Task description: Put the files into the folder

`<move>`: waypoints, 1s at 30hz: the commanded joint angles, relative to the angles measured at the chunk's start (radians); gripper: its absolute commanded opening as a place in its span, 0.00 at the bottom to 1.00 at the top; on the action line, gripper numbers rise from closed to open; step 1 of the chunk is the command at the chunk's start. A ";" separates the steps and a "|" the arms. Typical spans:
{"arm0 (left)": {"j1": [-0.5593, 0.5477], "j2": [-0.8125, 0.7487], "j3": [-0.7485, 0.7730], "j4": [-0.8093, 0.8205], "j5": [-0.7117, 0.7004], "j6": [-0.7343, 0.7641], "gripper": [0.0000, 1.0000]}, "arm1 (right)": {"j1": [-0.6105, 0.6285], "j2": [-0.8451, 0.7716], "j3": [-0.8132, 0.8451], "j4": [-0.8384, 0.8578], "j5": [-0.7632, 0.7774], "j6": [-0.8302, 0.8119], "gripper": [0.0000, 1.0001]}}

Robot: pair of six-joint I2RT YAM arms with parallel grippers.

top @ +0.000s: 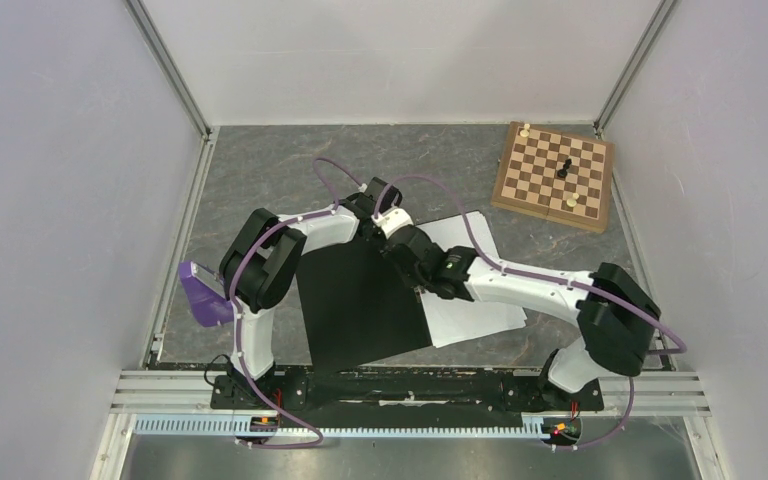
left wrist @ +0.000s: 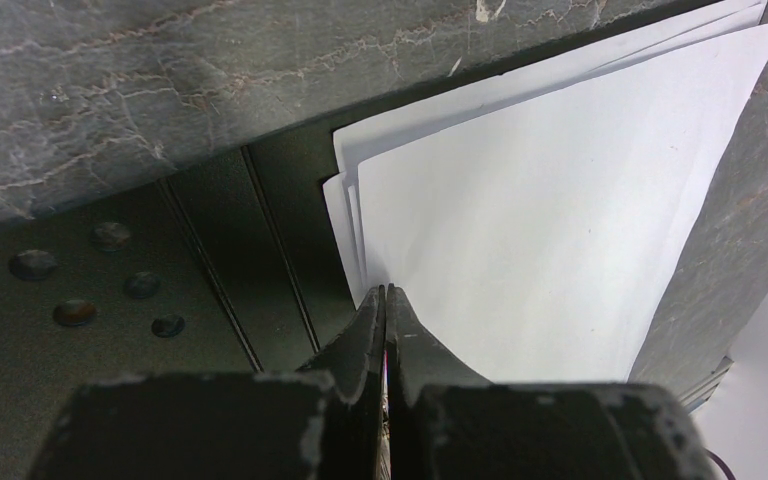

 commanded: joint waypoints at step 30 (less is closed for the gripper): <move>0.036 0.057 -0.020 -0.093 -0.088 -0.002 0.02 | 0.069 0.028 -0.178 -0.001 0.043 0.067 0.06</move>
